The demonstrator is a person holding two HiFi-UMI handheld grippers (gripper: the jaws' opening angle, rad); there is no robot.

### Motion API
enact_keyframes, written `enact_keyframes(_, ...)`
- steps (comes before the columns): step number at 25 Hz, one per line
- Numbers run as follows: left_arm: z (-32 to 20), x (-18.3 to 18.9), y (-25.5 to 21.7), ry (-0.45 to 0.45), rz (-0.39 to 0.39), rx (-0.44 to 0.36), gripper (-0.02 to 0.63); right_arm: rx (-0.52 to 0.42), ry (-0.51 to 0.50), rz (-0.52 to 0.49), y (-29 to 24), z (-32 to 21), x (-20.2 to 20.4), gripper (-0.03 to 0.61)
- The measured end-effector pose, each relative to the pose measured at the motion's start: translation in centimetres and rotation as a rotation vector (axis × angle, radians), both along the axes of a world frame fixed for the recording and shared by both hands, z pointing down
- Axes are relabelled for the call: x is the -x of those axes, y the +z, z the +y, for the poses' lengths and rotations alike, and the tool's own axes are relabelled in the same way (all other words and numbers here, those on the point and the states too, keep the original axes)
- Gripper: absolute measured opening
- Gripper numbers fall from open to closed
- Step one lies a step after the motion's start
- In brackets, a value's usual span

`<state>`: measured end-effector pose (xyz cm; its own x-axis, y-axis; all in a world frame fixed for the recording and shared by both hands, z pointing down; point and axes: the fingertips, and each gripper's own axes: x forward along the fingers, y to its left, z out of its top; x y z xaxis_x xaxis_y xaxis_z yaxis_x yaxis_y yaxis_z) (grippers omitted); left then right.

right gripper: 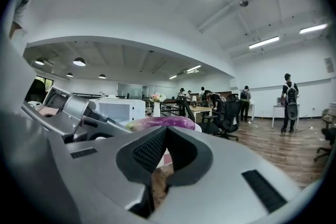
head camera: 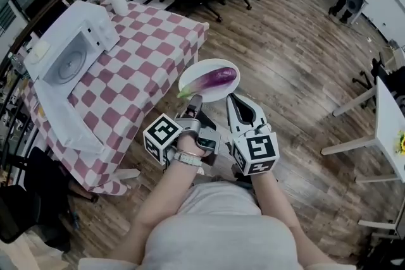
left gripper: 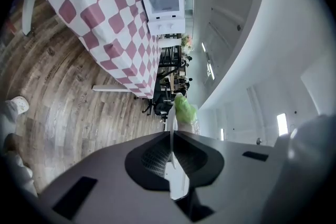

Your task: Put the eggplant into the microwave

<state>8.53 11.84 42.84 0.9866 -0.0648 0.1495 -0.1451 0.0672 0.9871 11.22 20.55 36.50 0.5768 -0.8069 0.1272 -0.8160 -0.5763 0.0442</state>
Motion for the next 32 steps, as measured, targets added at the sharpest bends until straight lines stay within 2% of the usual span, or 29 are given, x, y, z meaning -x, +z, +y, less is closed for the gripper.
enact_keyframes(9,-8.1,3.2,0.2,-0.119,-0.005,0.003,0.019,0.015,-0.128,0.003,-0.1,-8.5,2.1,0.025)
enact_keyframes(20,-15.8,7.0,1.6,-0.338,-0.017,0.027,0.02,0.042,-0.325,-0.009,1.2,-15.8,4.4,0.025)
enact_keyframes(32,-22.9,8.6,1.8,-0.537,-0.024,0.021,0.02,0.033,-0.461,-0.046,1.9,-22.4,3.4,0.025)
